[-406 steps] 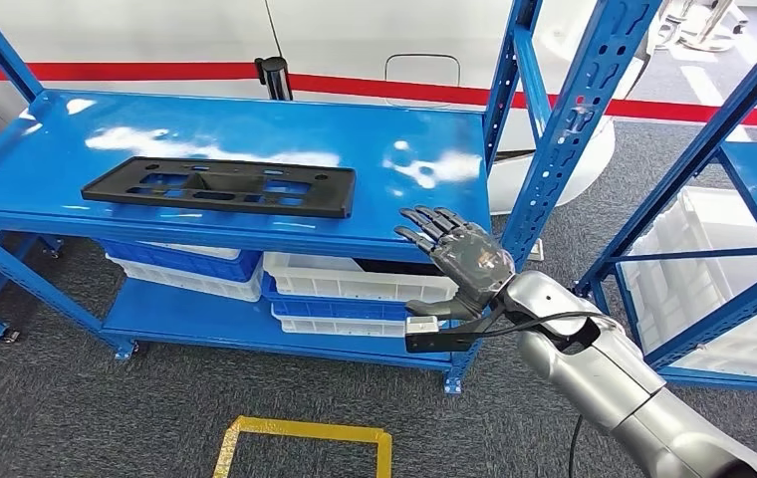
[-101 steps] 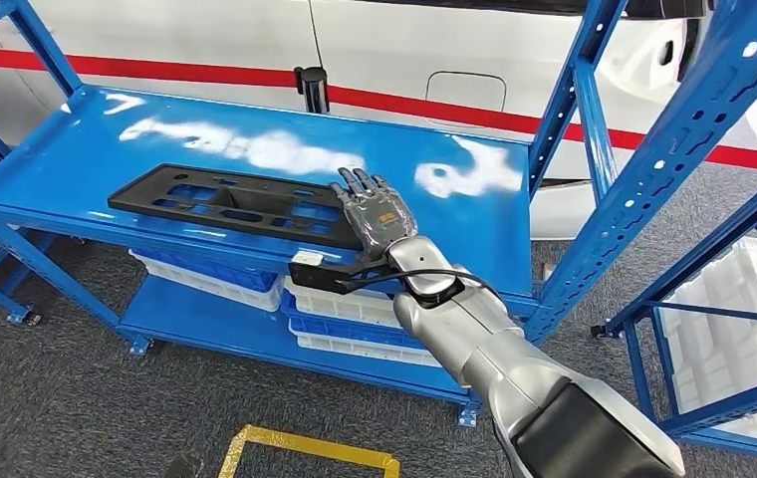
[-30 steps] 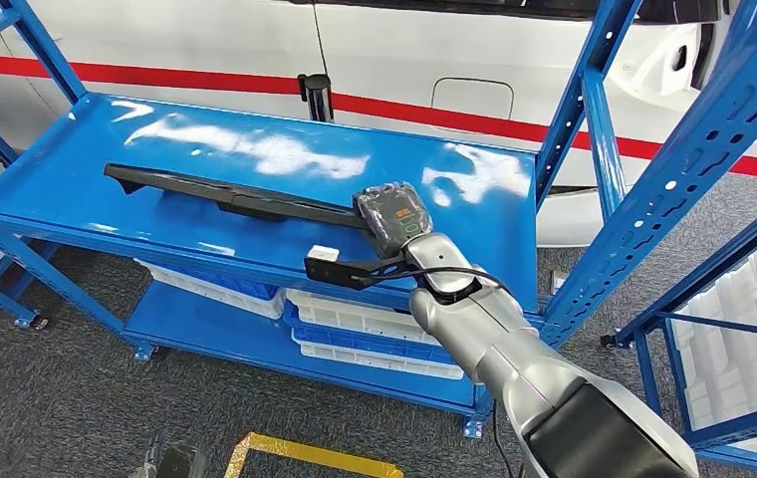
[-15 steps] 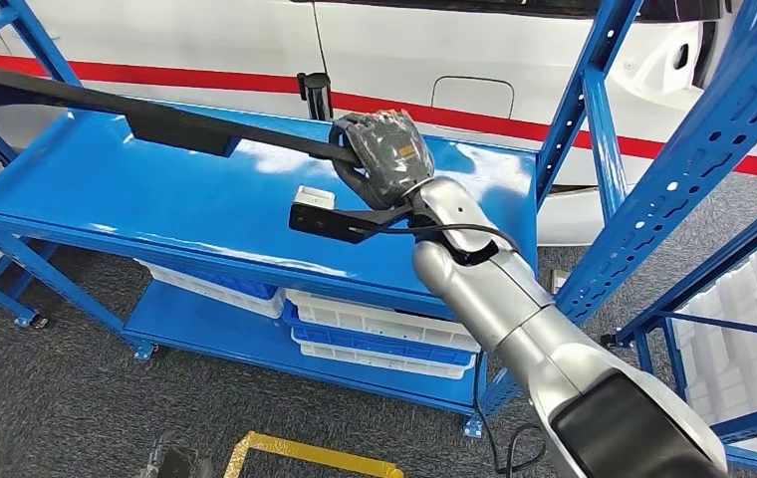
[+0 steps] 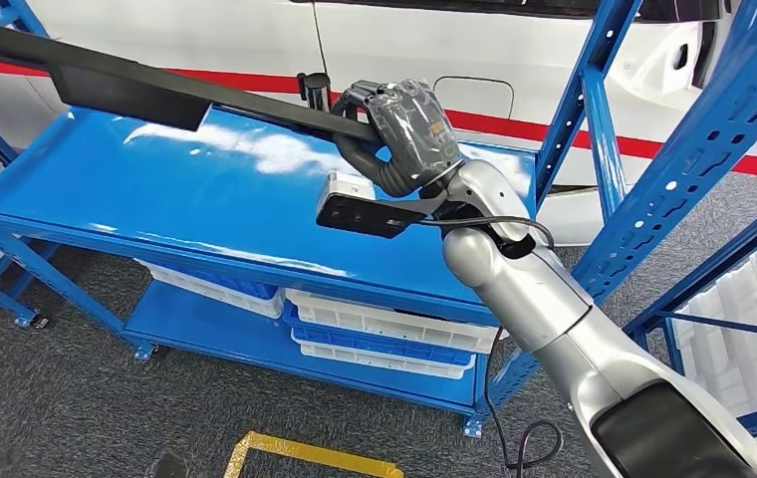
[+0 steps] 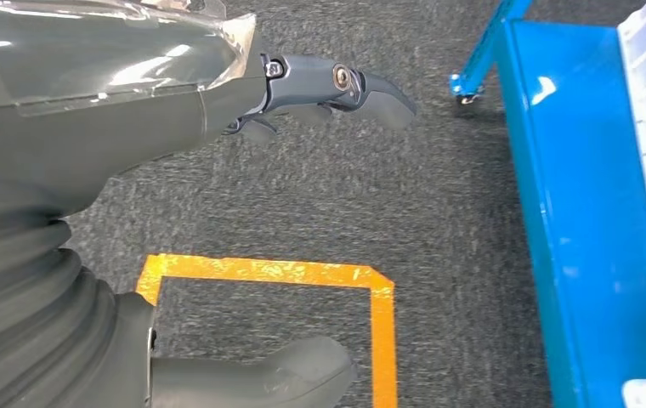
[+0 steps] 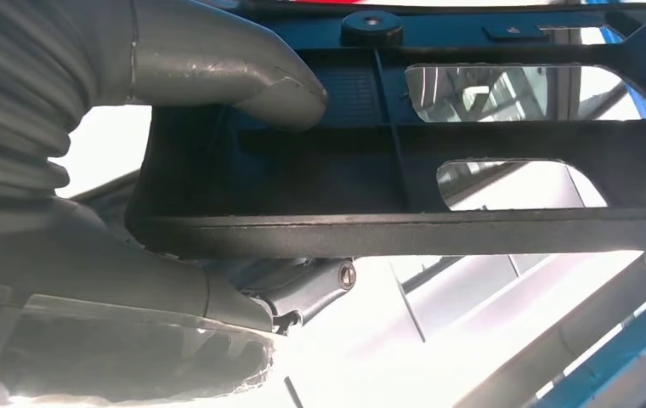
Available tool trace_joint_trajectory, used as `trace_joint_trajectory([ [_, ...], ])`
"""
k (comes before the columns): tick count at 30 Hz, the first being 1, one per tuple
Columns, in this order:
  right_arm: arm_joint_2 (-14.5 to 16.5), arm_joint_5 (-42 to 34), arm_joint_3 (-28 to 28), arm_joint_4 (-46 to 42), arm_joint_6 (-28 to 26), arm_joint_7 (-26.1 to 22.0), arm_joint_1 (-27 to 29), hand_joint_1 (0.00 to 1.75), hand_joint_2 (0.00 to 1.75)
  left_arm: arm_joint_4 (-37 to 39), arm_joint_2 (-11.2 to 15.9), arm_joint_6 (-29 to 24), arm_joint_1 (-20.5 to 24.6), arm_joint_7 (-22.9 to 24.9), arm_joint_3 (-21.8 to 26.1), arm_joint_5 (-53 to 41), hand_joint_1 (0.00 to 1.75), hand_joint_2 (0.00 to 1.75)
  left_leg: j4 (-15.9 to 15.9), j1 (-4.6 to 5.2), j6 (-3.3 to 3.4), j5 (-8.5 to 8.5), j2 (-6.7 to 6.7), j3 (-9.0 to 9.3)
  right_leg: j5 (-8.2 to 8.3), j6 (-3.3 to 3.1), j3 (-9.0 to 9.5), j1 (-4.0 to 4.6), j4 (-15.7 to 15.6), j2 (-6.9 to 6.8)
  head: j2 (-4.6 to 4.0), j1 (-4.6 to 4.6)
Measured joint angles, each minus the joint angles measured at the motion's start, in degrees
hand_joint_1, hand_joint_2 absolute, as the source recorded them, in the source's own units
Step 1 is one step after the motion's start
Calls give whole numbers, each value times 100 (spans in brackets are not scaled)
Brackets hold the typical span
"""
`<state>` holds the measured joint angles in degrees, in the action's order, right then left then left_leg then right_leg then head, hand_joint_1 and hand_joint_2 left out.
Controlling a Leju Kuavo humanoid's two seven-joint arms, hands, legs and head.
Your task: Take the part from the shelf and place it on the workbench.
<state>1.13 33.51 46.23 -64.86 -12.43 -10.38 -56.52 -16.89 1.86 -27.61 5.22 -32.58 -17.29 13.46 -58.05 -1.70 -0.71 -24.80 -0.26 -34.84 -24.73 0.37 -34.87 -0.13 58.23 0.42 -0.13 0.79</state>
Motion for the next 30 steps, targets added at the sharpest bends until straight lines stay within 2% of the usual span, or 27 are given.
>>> trace_joint_trajectory([
  [8, -188, -331, 183, -3, 8, -77, 70, 166, 175, 50, 0, 3, -4, 113, -31, 9, 0, 175, 0, 0, 0, 0, 0, -3, 0, 0, -1, 0, 0, 0, 0, 1],
  [10, -203, -379, 231, -3, 8, -95, 86, 166, 175, 57, 6, -2, -5, 127, -34, 22, 0, 175, -21, 5, 38, -10, -2, -15, 13, 20, 7, -32, -20, 0, 0, 3],
  [13, -193, -432, 274, -1, 5, -99, 110, 166, 175, 63, 9, -30, -10, 123, -35, 37, 0, 175, 127, -23, 147, 69, 5, 61, 19, 70, 5, -27, -42, -4, 0, 1],
  [15, -191, -463, 305, 7, 2, -103, 132, 166, 175, 65, 0, -47, -14, 104, -36, 54, 0, 175, 295, -69, 187, 155, 26, 151, -161, 63, -166, -18, 309, -11, 0, -15],
  [17, -196, -480, 352, 17, -11, -109, 196, 166, 175, 71, -8, -48, -22, 86, -37, 78, 0, 175, 331, -86, 186, 180, 36, 166, -451, 74, -498, -62, 1026, -13, 0, -23],
  [18, -201, -479, 378, 26, -25, -108, 256, 166, 175, 75, -10, -46, -29, 78, -37, 89, 0, 175, 330, -101, 170, 182, 36, 164, -541, 106, -634, -95, 1312, -14, 0, -22],
  [19, -208, -474, 402, 33, -39, -105, 326, 166, 175, 81, -14, -44, -36, 72, -39, 93, 0, 175, 327, -123, 144, 180, 33, 162, -554, 161, -682, -132, 1414, -16, 0, -21],
  [20, -215, -468, 421, 40, -54, -100, 390, 166, 175, 86, -17, -44, -41, 66, -42, 94, 0, 175, 320, -154, 105, 177, 27, 160, -482, 235, -618, -171, 1292, -19, 0, -22],
  [22, -222, -459, 437, 45, -88, -93, 477, 166, 175, 94, -23, -44, -48, 64, -55, 94, 0, 175, 268, -223, -8, 149, 17, 151, -205, 396, -229, -249, 541, -38, 0, -25],
  [23, -220, -456, 439, 44, -106, -91, 497, 166, 175, 96, -17, -45, -47, 64, -63, 93, 0, 175, 227, -240, -75, 126, 12, 133, -104, 427, -49, -252, 211, -32, 0, -32],
  [24, -219, -454, 440, 44, -126, -88, 511, 166, 175, 97, -13, -46, -48, 65, -73, 93, 0, 175, 193, -246, -137, 107, 9, 113, -51, 403, 57, -249, 18, -23, 0, -33],
  [27, -216, -436, 445, 43, -167, -68, 548, 166, 175, 101, -7, -48, -57, 68, -97, 86, 0, 175, 197, -259, -257, 112, 8, 94, -41, 192, 41, -200, 19, 21, 0, -6],
  [29, -212, -403, 441, 43, -175, -45, 564, 166, 175, 103, -4, -49, -57, 76, -109, 81, 0, 175, 43, -285, -272, -10, 24, 26, -16, 90, 23, -199, 24, 28, 0, 11],
  [30, -211, -391, 438, 43, -175, -36, 569, 166, 175, 103, -2, -51, -55, 79, -116, 77, 0, 175, -206, -279, -258, -169, 29, -84, -4, 48, 20, -194, 19, 28, 0, 22],
])
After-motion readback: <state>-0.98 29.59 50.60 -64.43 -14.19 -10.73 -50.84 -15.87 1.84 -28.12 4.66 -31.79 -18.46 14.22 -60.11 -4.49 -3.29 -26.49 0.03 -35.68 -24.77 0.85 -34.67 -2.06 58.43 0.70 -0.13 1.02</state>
